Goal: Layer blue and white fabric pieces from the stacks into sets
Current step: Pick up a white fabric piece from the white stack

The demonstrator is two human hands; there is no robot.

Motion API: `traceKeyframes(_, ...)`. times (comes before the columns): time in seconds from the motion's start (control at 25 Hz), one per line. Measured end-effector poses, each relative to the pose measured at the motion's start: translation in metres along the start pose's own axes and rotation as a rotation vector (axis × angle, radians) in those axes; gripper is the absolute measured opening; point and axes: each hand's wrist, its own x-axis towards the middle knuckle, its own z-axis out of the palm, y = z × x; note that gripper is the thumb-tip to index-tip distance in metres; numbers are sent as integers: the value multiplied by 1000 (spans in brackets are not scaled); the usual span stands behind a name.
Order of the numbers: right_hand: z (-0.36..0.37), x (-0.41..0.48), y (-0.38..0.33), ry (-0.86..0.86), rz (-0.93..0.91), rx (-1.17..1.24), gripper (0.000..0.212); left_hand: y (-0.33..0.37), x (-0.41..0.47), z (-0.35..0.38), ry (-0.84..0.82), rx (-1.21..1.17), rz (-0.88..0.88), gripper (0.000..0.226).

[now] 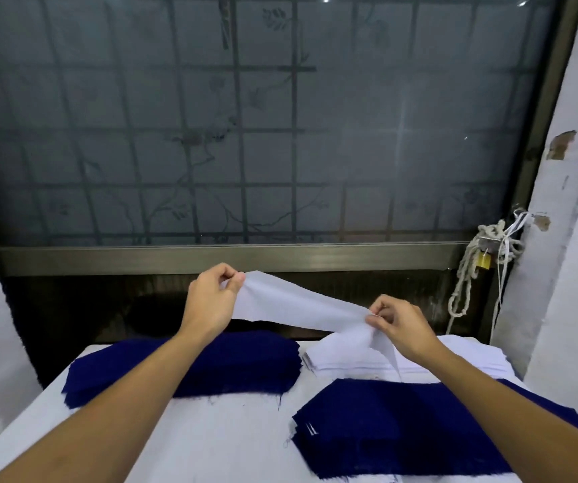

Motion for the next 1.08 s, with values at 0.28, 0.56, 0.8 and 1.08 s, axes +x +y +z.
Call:
traceKeyframes(0.28,-8,1,4,-18,-38,66,19,-35,-4,-35,69,-13,-107,18)
traceKeyframes(0.56,-3,-15,21,-36,35,213,40,-75,-28,-35,58,4,-214,14)
traceKeyframes(0.8,-6,-64,29,-82,141,312,18,-93,-88,-51,39,30,-263,12)
traceKeyframes(1.08,5,-154,46,-186,249,357,21,-116,-185,-66,-45,4,-359,10)
